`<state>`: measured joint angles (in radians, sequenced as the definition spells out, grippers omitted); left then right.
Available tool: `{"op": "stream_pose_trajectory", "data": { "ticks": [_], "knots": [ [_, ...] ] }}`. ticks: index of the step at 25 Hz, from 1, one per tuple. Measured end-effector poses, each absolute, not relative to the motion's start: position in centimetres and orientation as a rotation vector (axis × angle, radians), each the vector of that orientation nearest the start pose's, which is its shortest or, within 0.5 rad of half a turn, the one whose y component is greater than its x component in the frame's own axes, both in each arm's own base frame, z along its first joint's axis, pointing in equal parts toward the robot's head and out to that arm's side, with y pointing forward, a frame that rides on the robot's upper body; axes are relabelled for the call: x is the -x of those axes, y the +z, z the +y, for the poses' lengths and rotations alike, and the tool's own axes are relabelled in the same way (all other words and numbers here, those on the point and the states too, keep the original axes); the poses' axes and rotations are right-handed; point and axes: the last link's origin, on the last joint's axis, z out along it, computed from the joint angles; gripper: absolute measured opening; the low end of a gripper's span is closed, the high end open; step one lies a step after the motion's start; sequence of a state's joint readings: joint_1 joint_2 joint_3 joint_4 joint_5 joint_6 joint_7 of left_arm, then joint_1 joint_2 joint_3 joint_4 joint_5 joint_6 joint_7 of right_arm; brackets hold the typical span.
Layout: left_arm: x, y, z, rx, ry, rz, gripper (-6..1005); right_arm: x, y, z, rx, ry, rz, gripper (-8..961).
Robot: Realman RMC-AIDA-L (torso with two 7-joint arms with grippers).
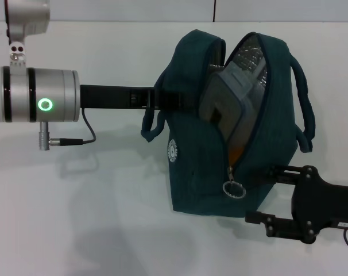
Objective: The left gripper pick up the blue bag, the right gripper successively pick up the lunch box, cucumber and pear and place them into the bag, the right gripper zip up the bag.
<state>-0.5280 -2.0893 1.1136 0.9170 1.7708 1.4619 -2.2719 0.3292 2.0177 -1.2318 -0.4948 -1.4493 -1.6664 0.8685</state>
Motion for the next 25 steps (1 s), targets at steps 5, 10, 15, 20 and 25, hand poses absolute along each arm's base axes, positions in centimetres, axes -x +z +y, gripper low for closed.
{"op": "stream_pose_trajectory", "data": {
  "ticks": [5, 10, 15, 20, 25],
  "knots": [
    [18.4, -1.3, 34.8, 2.693, -0.761, -1.428, 38, -26.8, -3.3, 25.3, 2.792, 0.996, 0.149, 634],
    [18.4, -1.3, 34.8, 2.693, -0.761, -1.427, 39, -26.5, -3.9, 25.6, 2.803, 0.994, 0.152, 632],
    [18.3, -1.3, 34.8, 2.695, -0.761, -1.425, 41, -26.0, -4.9, 25.6, 2.841, 0.969, 0.142, 633],
    [18.3, -1.2, 34.9, 2.694, -0.761, -1.422, 43, -25.8, -5.2, 25.9, 2.837, 0.964, 0.142, 633],
    [18.2, -1.2, 34.9, 2.696, -0.76, -1.419, 44, -25.7, -5.0, 26.2, 2.808, 0.97, 0.154, 634]
  ]
}}
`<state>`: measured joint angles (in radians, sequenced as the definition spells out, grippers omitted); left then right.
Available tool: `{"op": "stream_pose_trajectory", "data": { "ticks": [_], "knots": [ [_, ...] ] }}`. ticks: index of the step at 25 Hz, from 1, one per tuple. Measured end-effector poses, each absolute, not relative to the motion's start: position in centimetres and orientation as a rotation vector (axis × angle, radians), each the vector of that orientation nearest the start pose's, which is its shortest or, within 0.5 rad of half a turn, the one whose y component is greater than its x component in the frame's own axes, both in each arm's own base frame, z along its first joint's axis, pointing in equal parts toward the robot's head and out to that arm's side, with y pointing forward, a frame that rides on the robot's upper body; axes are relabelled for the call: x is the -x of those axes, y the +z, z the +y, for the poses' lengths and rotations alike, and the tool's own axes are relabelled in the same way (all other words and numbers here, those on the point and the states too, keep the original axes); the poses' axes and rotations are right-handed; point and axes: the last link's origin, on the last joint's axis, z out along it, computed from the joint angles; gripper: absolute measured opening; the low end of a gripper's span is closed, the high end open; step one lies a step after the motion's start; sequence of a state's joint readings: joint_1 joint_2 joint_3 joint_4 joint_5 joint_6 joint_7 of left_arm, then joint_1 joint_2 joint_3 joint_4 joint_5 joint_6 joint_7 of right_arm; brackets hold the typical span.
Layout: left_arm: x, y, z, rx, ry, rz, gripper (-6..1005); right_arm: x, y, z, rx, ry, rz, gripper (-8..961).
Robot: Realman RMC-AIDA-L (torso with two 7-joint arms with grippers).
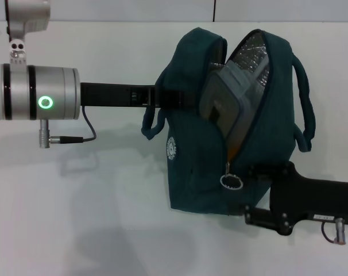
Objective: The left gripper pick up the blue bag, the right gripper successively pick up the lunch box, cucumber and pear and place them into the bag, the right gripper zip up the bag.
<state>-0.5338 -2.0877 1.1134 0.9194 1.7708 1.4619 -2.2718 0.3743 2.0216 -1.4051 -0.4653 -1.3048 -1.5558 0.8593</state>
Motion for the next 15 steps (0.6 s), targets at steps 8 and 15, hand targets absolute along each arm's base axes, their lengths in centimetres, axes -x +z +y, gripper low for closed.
{"op": "stream_pose_trajectory", "data": {
  "ticks": [8, 15],
  "knots": [
    [18.21, -1.16, 34.89, 2.696, -0.761, -1.417, 47, -25.76, -5.03, 26.79, 2.771, 0.96, 0.175, 403],
    [18.21, -1.17, 34.87, 2.698, -0.76, -1.417, 49, -25.78, -5.05, 26.81, 2.771, 0.959, 0.184, 44]
  ]
}}
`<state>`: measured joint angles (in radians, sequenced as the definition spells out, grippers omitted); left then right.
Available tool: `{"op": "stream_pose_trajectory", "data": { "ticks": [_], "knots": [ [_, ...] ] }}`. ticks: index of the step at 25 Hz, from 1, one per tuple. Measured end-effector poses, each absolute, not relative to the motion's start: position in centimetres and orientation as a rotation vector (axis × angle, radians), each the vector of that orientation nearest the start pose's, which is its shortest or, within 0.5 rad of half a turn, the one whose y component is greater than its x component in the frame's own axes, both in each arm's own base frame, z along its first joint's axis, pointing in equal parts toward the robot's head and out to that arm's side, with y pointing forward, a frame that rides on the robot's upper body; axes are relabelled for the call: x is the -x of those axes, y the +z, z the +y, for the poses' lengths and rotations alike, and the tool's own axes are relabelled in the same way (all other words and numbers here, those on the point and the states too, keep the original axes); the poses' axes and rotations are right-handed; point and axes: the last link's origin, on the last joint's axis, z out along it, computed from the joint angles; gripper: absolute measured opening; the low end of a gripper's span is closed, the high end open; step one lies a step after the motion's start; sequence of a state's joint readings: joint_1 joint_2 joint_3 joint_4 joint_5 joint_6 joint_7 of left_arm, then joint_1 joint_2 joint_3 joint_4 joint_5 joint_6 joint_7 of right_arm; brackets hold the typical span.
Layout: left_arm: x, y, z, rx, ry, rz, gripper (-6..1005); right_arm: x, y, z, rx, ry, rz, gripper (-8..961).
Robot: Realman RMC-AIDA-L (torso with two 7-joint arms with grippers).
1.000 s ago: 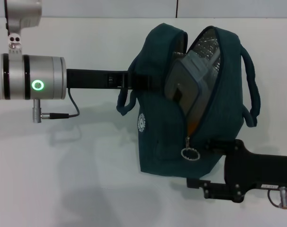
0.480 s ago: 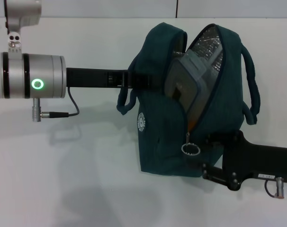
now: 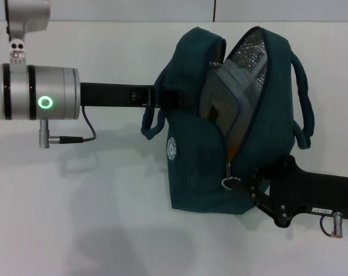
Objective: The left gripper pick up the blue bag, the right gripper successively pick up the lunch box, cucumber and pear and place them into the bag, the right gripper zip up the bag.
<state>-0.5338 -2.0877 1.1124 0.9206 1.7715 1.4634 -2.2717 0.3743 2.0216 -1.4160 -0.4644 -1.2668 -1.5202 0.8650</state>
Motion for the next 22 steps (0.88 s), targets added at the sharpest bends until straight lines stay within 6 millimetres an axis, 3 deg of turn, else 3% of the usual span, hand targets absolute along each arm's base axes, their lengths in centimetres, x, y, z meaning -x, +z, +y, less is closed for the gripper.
{"op": "stream_pose_trajectory", "data": {
  "ticks": [14, 22],
  "knots": [
    [19.3, -0.8, 34.4, 2.703, -0.795, -1.314, 54, -25.5, -4.0, 26.2, 2.749, 1.047, 0.14, 7],
    [19.7, -0.5, 34.2, 2.708, -0.84, -1.203, 145, -25.2, -3.8, 26.3, 2.746, 1.055, 0.122, 7]
  ]
}}
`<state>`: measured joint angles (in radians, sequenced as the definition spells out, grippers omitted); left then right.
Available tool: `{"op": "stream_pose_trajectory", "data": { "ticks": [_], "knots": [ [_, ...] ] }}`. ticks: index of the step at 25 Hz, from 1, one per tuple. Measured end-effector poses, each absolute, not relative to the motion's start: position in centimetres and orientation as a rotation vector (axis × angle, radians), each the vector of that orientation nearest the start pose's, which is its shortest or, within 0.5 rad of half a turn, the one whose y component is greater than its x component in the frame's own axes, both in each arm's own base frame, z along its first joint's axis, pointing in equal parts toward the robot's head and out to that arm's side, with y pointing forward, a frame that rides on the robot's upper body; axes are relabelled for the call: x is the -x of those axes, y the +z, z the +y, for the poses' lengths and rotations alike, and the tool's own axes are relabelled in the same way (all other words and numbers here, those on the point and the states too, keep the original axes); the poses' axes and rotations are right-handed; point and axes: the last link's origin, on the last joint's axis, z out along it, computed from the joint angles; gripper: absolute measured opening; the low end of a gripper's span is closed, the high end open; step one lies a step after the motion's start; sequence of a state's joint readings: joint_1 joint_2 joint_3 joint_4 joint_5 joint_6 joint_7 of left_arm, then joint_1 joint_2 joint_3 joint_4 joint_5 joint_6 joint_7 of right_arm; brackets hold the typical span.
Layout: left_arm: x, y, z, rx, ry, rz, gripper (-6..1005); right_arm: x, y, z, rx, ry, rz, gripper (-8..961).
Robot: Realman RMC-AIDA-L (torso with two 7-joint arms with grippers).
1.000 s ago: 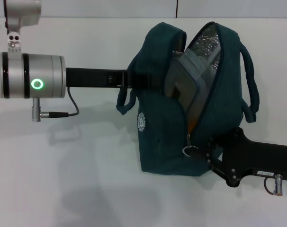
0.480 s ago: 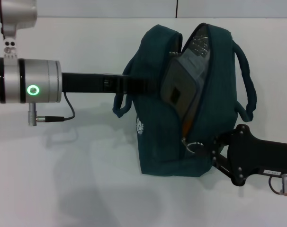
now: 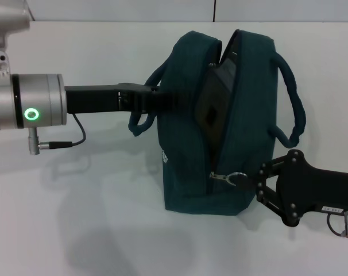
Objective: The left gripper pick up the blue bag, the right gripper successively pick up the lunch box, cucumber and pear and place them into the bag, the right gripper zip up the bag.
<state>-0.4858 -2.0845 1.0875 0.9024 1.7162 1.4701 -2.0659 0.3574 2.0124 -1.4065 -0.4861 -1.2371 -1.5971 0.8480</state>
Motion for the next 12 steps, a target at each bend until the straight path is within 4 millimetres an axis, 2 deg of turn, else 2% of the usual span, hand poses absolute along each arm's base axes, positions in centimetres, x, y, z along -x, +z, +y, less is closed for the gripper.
{"op": "stream_pose_trajectory", "data": {
  "ticks": [5, 12],
  "knots": [
    [19.87, -0.74, 34.01, 2.74, -0.821, -1.126, 248, -24.9, -3.57, 26.36, 2.739, 1.082, 0.101, 7],
    [19.85, -0.7, 33.97, 2.745, -0.829, -1.106, 532, -24.25, -3.07, 26.72, 2.714, 1.112, 0.057, 7]
  ]
}}
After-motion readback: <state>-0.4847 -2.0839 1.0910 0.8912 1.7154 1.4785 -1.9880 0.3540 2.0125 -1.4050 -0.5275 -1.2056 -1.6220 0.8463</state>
